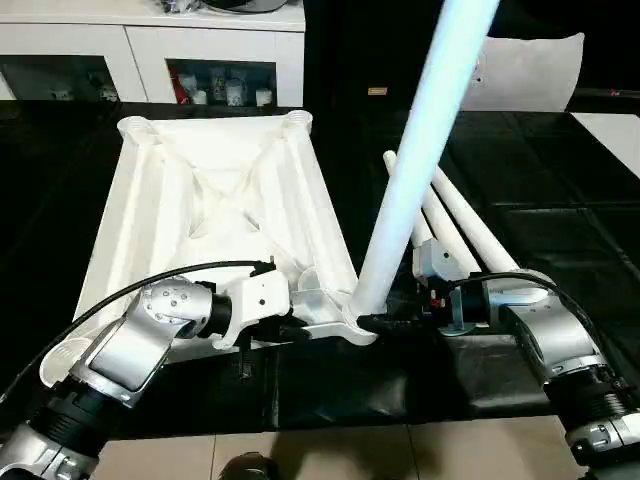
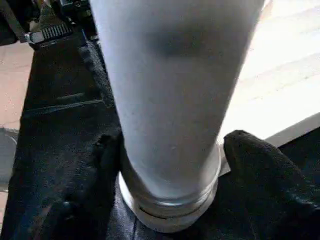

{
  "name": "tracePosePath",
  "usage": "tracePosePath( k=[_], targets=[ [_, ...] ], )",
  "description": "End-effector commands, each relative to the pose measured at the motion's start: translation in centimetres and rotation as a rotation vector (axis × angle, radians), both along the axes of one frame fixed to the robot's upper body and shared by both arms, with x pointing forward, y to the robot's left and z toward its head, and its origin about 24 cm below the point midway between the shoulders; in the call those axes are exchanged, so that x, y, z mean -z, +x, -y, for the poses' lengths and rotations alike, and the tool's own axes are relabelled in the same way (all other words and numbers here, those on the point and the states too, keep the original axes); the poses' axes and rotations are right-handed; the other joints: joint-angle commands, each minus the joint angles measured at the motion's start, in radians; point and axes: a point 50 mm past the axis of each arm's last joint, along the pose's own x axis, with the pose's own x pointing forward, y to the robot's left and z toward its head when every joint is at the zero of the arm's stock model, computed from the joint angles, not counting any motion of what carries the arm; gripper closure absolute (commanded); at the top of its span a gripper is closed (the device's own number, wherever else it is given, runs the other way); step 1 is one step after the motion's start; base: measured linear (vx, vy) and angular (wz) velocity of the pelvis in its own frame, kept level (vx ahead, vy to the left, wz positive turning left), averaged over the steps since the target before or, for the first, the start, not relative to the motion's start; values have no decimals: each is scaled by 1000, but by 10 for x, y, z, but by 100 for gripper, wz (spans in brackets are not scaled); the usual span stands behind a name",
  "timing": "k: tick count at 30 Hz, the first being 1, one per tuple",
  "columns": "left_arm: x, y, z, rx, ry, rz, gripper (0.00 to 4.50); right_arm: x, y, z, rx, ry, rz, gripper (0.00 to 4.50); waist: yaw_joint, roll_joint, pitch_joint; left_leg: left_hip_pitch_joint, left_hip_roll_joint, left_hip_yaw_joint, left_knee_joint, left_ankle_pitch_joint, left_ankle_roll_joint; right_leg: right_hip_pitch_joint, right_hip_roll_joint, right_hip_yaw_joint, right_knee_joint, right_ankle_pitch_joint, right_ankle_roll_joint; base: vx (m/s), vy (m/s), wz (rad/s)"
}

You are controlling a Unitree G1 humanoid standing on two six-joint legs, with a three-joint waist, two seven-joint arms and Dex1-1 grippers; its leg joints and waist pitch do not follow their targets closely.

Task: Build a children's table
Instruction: Rotate leg to tighten

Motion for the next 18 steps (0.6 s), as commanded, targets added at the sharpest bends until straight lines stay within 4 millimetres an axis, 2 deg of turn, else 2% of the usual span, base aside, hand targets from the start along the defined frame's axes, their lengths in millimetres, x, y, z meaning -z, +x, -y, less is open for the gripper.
tracePosePath(
  k=[1, 4, 10, 14, 16, 17, 18],
  targets=[
    [5, -7, 5, 79, 21, -38, 450, -1, 1, -1, -7, 5, -15, 134, -2, 7, -71, 31, 100, -47, -70, -189, 26, 34, -113, 61, -66, -116, -226, 0, 0, 0],
    [5, -7, 4, 73, 18, -42, 450, 1, -1, -3, -15, 14, -33, 167, -1, 7, -70, 31, 99, -47, -70, -188, 29, 34, -112, 61, -65, -115, -227, 0, 0, 0],
    [5, -7, 5, 19, -25, -56, 450, 6, -9, -11, -20, 54, -65, 189, -1, 7, -68, 33, 100, -48, -72, -203, 21, 32, -113, 61, -68, -143, -222, 0, 0, 0],
    [1, -5, 14, -143, -120, -48, 450, 14, -14, -30, 56, 108, -84, 192, -5, 5, -65, 31, 102, -49, -76, -214, 14, 32, -114, 63, -68, -153, -222, 0, 0, 0],
    [-1, -3, 18, -192, -148, -41, 450, 18, -11, -34, 112, 106, -88, 192, -12, 3, -57, 32, 98, -51, -79, -257, -3, 28, -117, 64, -79, -244, -212, 0, 0, 0],
    [-2, -1, 23, -249, -181, -35, 450, 23, -6, -40, 204, 95, -91, 193, -15, 3, -57, 33, 99, -52, -79, -269, -12, 27, -118, 64, -81, -273, -206, 0, 0, 0],
    [-4, 0, 29, -311, -217, -31, 450, 29, 2, -46, 328, 85, -100, 193, -26, 3, -54, 31, 97, -55, -81, -291, -26, 26, -119, 65, -84, -318, -198, 0, 0, 0]
  ],
)
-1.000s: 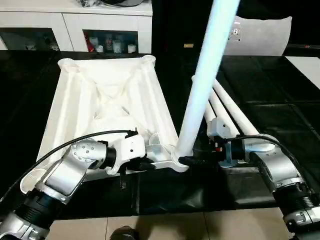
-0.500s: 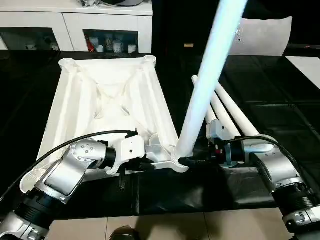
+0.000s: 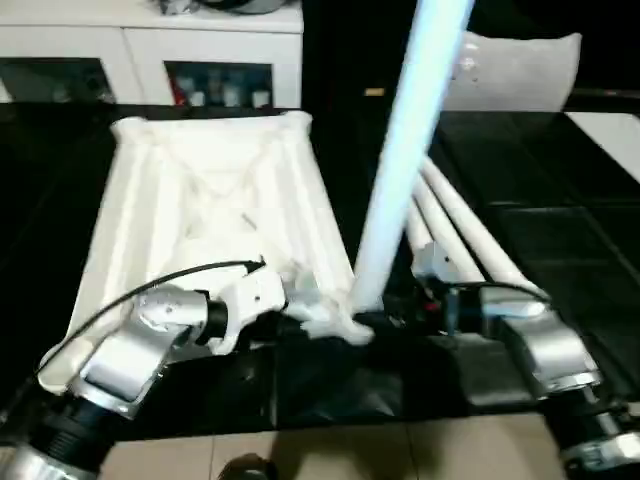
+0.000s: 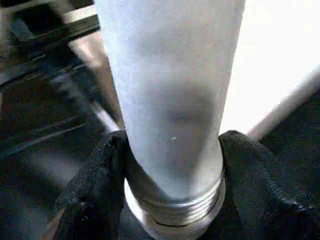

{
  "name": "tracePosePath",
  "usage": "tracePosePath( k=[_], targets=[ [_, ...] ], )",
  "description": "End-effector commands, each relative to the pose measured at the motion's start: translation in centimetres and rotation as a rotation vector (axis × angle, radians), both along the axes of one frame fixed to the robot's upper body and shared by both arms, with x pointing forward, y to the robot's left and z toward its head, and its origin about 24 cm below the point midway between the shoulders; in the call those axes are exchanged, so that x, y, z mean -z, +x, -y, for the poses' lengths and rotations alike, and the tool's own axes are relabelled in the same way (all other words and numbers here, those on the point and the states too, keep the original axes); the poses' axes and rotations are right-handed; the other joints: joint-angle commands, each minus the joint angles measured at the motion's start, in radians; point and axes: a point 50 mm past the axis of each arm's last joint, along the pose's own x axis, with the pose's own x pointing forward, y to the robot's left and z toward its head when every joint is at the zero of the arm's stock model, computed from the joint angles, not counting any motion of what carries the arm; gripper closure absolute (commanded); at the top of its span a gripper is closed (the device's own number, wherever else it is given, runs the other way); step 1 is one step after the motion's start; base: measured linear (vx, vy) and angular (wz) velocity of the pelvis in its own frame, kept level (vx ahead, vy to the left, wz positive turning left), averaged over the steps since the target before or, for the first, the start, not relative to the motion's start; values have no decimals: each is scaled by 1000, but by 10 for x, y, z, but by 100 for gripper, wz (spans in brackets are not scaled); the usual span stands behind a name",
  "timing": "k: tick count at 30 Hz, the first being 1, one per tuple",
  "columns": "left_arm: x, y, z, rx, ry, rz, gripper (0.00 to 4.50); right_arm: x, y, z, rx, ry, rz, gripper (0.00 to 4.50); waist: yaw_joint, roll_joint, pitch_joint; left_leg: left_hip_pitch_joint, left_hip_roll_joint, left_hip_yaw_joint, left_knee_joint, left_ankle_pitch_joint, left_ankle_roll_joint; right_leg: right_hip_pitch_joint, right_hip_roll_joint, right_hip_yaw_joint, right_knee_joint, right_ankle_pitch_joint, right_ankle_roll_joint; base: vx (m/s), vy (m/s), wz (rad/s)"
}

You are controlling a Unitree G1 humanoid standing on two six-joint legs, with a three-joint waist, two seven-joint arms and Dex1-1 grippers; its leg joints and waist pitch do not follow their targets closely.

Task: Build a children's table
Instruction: Rotate leg to tighten

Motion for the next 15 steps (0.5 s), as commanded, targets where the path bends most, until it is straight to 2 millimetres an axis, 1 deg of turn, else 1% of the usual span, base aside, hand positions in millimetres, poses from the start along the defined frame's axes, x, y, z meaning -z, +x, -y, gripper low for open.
tracePosePath(
  k=[1, 2, 3, 4, 5, 6, 7, 8, 9, 10, 11, 12, 13, 15],
  targets=[
    [-13, 1, 27, -40, -109, 53, 450, 16, 4, -26, 82, -26, -70, 193, -3, 1, -52, 21, 95, -61, -85, -310, -39, 28, -120, 60, -90, -369, -180, 0, 0, 0],
    [-15, 4, 32, -87, -127, 60, 450, 16, 10, -30, 155, -2, -81, 193, -9, 1, -51, 19, 94, -63, -86, -315, -42, 30, -120, 59, -91, -386, -172, 0, 0, 0],
    [-18, 8, 43, -169, -156, 79, 450, 14, 20, -39, 280, 42, -89, 193, -24, 2, -52, 17, 95, -65, -86, -317, -50, 29, -121, 60, -92, -395, -161, 0, 0, 0],
    [-18, 9, 44, -177, -159, 81, 450, 14, 21, -40, 292, 46, -90, 193, -26, 2, -53, 19, 93, -66, -85, -321, -50, 26, -122, 60, -97, -398, -161, 0, 0, 0],
    [-18, 9, 46, -188, -163, 84, 450, 14, 22, -41, 310, 52, -91, 193, -26, 3, -55, 22, 94, -66, -83, -320, -51, 26, -123, 60, -98, -391, -159, 0, 0, 0],
    [-19, 13, 53, -245, -181, 98, 450, 14, 27, -46, 378, 75, -116, 193, -26, 2, -54, 24, 92, -62, -80, -311, -36, 22, -120, 63, -101, -368, -158, 0, 0, 0],
    [-19, 17, 56, -286, -187, 109, 450, 14, 29, -49, 416, 82, -129, 193, -26, -1, -54, 26, 92, -58, -79, -298, -23, 19, -116, 66, -100, -337, -161, 0, 0, 0],
    [-19, 17, 57, -294, -186, 112, 450, 14, 29, -50, 424, 83, -132, 193, -26, 1, -55, 25, 91, -57, -79, -287, -19, 21, -114, 66, -98, -323, -163, 0, 0, 0],
    [-19, 22, 62, -347, -179, 131, 450, 15, 32, -55, 473, 78, -147, 193, -26, 1, -58, 22, 92, -57, -81, -262, -14, 25, -112, 63, -93, -289, -166, 0, 0, 0],
    [-20, 24, 63, -372, -174, 141, 450, 15, 32, -57, 489, 66, -141, 193, -24, 0, -60, 24, 93, -54, -80, -239, -9, 22, -109, 63, -90, -236, -171, 0, 0, 0],
    [-21, 25, 64, -383, -169, 149, 450, 16, 33, -58, 496, 57, -130, 193, -22, 1, -64, 20, 92, -53, -78, -206, 1, 28, -111, 63, -83, -182, -177, 0, 0, 0],
    [-21, 25, 64, -386, -168, 150, 450, 16, 33, -58, 497, 57, -128, 161, -21, 1, -65, 19, 92, -52, -77, -189, 6, 29, -110, 62, -80, -154, -181, 0, 0, 0],
    [-21, 26, 64, -393, -165, 153, 450, 16, 32, -59, 495, 64, -124, 161, -19, 1, -67, 18, 91, -49, -74, -159, 21, 30, -111, 61, -77, -102, -190, 0, 0, 0],
    [-22, 27, 64, -390, -156, 161, 450, 17, 32, -56, 503, 72, -114, 129, -16, 1, -68, 15, 91, -48, -71, -131, 39, 32, -111, 61, -73, -61, -199, 0, 0, 0]
  ],
)
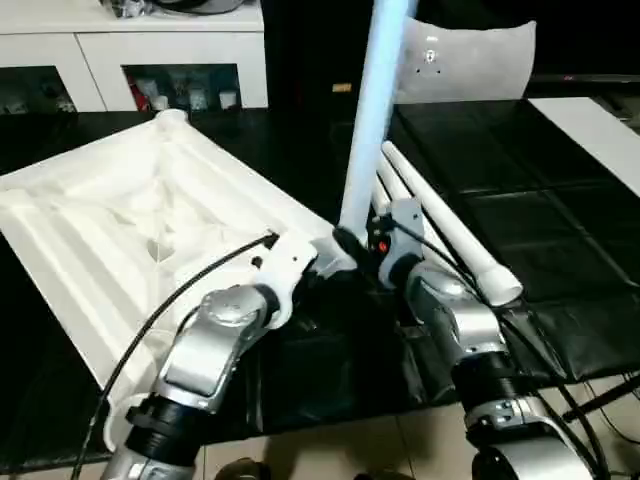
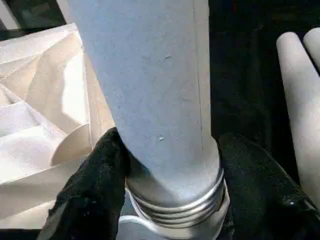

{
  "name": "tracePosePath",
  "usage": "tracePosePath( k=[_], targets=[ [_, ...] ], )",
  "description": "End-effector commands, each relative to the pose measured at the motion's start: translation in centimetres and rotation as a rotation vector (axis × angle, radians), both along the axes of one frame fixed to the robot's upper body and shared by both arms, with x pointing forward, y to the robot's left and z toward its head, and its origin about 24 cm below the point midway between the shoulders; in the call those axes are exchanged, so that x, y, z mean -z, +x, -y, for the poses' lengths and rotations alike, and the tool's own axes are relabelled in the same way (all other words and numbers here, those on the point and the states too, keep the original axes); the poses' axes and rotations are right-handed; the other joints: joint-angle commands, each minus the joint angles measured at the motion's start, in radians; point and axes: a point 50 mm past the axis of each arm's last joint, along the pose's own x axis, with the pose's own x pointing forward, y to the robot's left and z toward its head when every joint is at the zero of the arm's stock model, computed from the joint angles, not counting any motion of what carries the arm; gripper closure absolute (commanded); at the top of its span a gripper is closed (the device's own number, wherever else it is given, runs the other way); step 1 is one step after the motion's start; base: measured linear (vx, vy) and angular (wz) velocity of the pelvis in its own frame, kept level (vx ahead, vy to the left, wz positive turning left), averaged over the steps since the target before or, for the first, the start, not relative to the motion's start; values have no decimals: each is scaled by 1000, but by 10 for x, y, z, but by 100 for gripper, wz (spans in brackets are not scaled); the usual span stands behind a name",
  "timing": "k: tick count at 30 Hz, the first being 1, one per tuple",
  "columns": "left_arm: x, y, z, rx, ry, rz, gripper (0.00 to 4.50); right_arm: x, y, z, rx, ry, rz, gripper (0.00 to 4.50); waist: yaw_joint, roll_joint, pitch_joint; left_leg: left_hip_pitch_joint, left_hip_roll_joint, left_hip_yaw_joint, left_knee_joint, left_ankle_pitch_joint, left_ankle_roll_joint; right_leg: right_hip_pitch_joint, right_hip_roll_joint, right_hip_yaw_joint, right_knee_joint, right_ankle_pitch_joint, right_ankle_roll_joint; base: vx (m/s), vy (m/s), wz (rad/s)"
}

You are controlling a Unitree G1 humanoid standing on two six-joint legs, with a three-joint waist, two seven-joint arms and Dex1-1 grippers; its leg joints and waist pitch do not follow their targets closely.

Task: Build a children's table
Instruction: Rotate leg to tighten

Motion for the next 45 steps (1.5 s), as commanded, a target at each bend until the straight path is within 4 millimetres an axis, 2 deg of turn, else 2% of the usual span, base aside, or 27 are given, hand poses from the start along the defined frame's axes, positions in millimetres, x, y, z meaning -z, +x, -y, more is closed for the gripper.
tracePosePath(
  k=[1, 3, 5, 6, 7, 9, 11, 14, 20, 24, 26, 30, 34, 45],
  targets=[
    [-23, 4, 16, 63, -60, 108, 450, 20, -11, -8, -48, 0, -81, 129, 9, 3, -69, 20, 90, -48, -66, -117, 46, 40, -111, 61, -64, -54, -204, 0, 0, 0],
    [-21, 4, 12, 85, -41, 113, 450, 18, -11, -1, -48, -8, -51, 102, 14, 4, -66, 22, 92, -47, -68, -138, 48, 39, -111, 61, -68, -79, -201, 0, 0, 0],
    [-21, 4, 11, 90, -36, 114, 450, 17, -10, 1, -50, -15, -40, 95, 16, 4, -65, 23, 93, -47, -69, -156, 42, 39, -111, 62, -71, -105, -197, 0, 0, 0],
    [-19, 3, 7, 123, -18, 110, 450, 13, -11, 11, -74, -28, -6, 76, 19, 4, -65, 26, 93, -48, -70, -166, 34, 38, -111, 62, -74, -123, -192, 0, 0, 0],
    [-19, 3, 7, 123, -18, 110, 450, 13, -11, 11, -74, -28, -6, 76, 19, 3, -63, 24, 92, -47, -71, -182, 29, 39, -111, 63, -75, -145, -186, 0, 0, 0],
    [-15, 0, -1, 188, 20, 105, 450, 5, -13, 31, -151, -48, 53, 60, 21, 4, -60, 26, 94, -49, -74, -210, 20, 37, -111, 63, -80, -191, -172, 0, 0, 0],
    [-14, -1, -3, 204, 26, 97, 450, 2, -14, 37, -186, -58, 71, 35, 24, 6, -61, 27, 94, -49, -73, -221, 19, 38, -112, 63, -82, -205, -167, 0, 0, 0],
    [-11, -2, -8, 246, 42, 87, 450, -3, -18, 50, -284, -88, 100, 22, 24, 5, -61, 25, 96, -50, -74, -214, 20, 38, -110, 63, -78, -188, -171, 0, 0, 0],
    [-4, -8, -24, 424, 100, 41, 450, -12, -27, 72, -514, -168, 89, 7, 34, 7, -64, 25, 93, -48, -67, -183, 52, 39, -110, 60, -75, -146, -199, 0, 0, 0],
    [-4, -11, -31, 524, 123, 28, 450, -15, -29, 76, -612, -197, 70, 7, 42, 9, -63, 33, 97, -49, -70, -220, 38, 34, -109, 60, -78, -183, -204, 0, 0, 0],
    [-4, -11, -32, 541, 123, 26, 450, -15, -29, 77, -623, -200, 68, 7, 43, 10, -64, 34, 99, -49, -72, -227, 26, 34, -110, 60, -75, -182, -207, 0, 0, 0],
    [-6, -20, -37, 684, 142, 5, 450, -18, -28, 77, -664, -241, 82, 7, 48, 8, -67, 34, 99, -47, -72, -226, 16, 35, -112, 61, -71, -179, -210, 0, 0, 0],
    [-5, -22, -42, 729, 163, -10, 450, -15, -29, 76, -704, -261, 71, 7, 58, 8, -69, 34, 99, -47, -71, -220, 13, 35, -114, 61, -70, -173, -210, 0, 0, 0],
    [-5, -23, -46, 765, 171, -12, 450, -7, -34, 65, -764, -255, 51, 7, 64, 9, -74, 33, 99, -45, -68, -197, 11, 36, -112, 60, -62, -134, -221, 0, 0, 0]
  ],
)
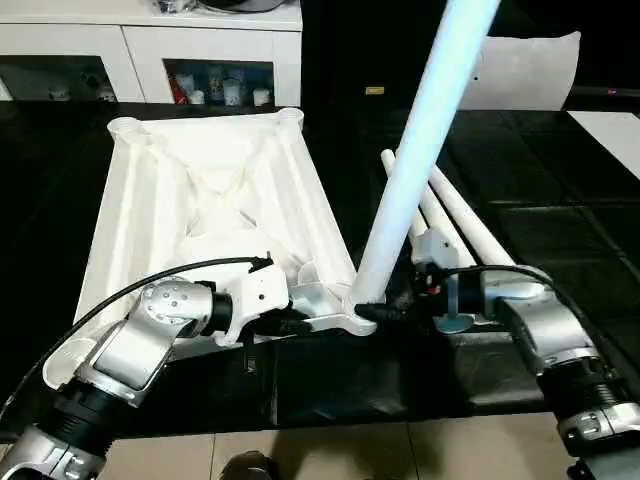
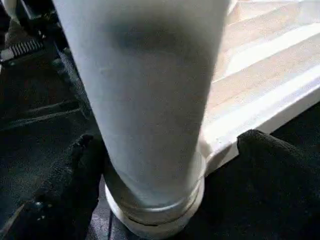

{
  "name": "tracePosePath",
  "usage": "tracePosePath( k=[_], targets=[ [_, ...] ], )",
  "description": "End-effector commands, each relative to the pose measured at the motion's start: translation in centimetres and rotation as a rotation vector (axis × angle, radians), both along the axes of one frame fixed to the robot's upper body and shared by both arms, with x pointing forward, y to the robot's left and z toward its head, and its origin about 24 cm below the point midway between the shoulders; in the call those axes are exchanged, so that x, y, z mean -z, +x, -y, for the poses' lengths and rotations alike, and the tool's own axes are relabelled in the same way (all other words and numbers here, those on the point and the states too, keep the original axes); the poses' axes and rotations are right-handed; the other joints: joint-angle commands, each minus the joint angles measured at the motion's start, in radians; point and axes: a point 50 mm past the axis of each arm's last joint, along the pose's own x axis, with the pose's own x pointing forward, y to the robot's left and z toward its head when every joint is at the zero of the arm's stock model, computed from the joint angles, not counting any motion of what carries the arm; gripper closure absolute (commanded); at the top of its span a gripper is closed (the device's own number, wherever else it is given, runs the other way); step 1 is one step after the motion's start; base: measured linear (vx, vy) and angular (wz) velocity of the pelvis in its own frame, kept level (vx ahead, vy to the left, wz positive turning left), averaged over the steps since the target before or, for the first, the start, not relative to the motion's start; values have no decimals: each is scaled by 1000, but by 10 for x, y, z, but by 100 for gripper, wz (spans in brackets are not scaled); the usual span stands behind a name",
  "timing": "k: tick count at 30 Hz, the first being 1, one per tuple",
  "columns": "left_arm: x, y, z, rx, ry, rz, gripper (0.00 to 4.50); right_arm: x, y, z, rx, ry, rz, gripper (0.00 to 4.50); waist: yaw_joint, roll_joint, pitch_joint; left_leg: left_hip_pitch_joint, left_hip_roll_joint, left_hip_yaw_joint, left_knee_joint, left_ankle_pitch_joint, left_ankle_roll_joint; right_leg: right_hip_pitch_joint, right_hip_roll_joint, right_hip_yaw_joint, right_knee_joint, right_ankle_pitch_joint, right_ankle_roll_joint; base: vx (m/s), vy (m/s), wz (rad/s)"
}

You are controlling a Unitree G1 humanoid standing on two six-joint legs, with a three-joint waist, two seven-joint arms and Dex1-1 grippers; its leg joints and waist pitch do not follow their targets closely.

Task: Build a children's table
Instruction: Rotate leg to tighten

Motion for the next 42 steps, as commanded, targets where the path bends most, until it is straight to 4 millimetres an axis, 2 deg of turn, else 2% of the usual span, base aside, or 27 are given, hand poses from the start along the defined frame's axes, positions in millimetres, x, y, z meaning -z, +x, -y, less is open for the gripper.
tracePosePath(
  k=[1, 8, 21, 27, 30, 31, 32, 33, 34, 35, 36, 37, 38, 39, 40, 41, 42],
  targets=[
    [1, -4, 6, 79, 12, -15, 450, 3, 1, 0, 2, -9, -20, 7, -5, 8, -75, 32, 97, -45, -71, -200, 11, 35, -113, 61, -65, -141, -222, 0, 0, 0],
    [1, -5, 6, 83, 13, -13, 450, 5, -2, -2, -24, 11, -53, 74, -3, 7, -75, 31, 98, -46, -71, -209, 8, 35, -113, 61, -65, -151, -218, 0, 0, 0],
    [2, -5, 5, 82, 13, -14, 450, 5, -4, -5, -37, 14, -36, 170, -3, 8, -77, 31, 97, -45, -69, -197, 9, 35, -112, 61, -62, -134, -222, 0, 0, 0],
    [3, -6, 8, 34, -21, -20, 450, 12, -11, -14, -39, 38, -55, 178, -3, 8, -77, 31, 98, -46, -70, -196, 9, 34, -112, 61, -61, -134, -219, 0, 0, 0],
    [3, -7, 11, 1, -44, -25, 450, 14, -15, -21, -28, 76, -95, 178, -4, 9, -74, 32, 99, -48, -73, -225, 2, 35, -113, 61, -66, -170, -217, 0, 0, 0],
    [2, -4, 19, -91, -81, -27, 450, 20, -17, -35, 38, 105, -118, 178, -6, 9, -75, 33, 98, -48, -73, -229, -1, 35, -112, 61, -66, -177, -215, 0, 0, 0],
    [2, -4, 19, -91, -81, -27, 450, 20, -17, -35, 38, 105, -118, 178, -8, 12, -74, 33, 101, -48, -75, -230, -8, 34, -112, 62, -63, -174, -217, 0, 0, 0],
    [-1, 1, 27, -198, -126, -22, 450, 25, -12, -49, 153, 127, -139, 179, -12, 10, -70, 36, 100, -49, -78, -263, -25, 31, -115, 64, -70, -223, -213, 0, 0, 0],
    [-2, 4, 30, -235, -144, -21, 450, 26, -10, -54, 200, 139, -155, 179, -15, 9, -65, 36, 97, -51, -81, -282, -32, 28, -114, 64, -75, -259, -210, 0, 0, 0],
    [-2, 5, 32, -248, -150, -20, 450, 26, -9, -56, 214, 147, -158, 180, -21, 7, -63, 37, 95, -56, -82, -323, -50, 30, -120, 62, -83, -343, -191, 0, 0, 0],
    [-4, 6, 34, -274, -162, -18, 450, 26, -8, -60, 241, 164, -167, 180, -25, 12, -61, 40, 93, -57, -81, -342, -57, 28, -121, 63, -87, -372, -182, 0, 0, 0],
    [-4, 7, 35, -281, -166, -17, 450, 26, -7, -61, 250, 167, -168, 180, -35, 9, -59, 41, 92, -61, -81, -371, -62, 27, -121, 62, -95, -417, -165, 0, 0, 0],
    [-6, 11, 42, -334, -191, -9, 450, 26, -2, -70, 317, 191, -179, 180, -37, 9, -59, 42, 92, -61, -81, -381, -62, 27, -121, 63, -98, -434, -155, 0, 0, 0],
    [-9, 15, 48, -388, -215, -2, 450, 26, 2, -78, 382, 212, -192, 180, -44, 11, -56, 48, 93, -63, -82, -403, -71, 19, -120, 64, -101, -454, -151, 0, 0, 0],
    [-12, 20, 58, -458, -254, 5, 450, 27, 7, -86, 470, 223, -198, 180, -55, 7, -55, 47, 91, -64, -83, -417, -81, 19, -119, 62, -101, -475, -149, 0, 0, 0],
    [-12, 21, 58, -462, -257, 6, 450, 27, 8, -87, 475, 224, -199, 180, -58, 7, -57, 48, 90, -65, -82, -415, -81, 18, -122, 62, -105, -484, -145, 0, 0, 0],
    [-16, 27, 71, -554, -304, 20, 450, 30, 14, -94, 593, 217, -211, 180, -58, 7, -59, 41, 90, -66, -82, -388, -75, 25, -122, 62, -102, -465, -137, 0, 0, 0]
  ],
)
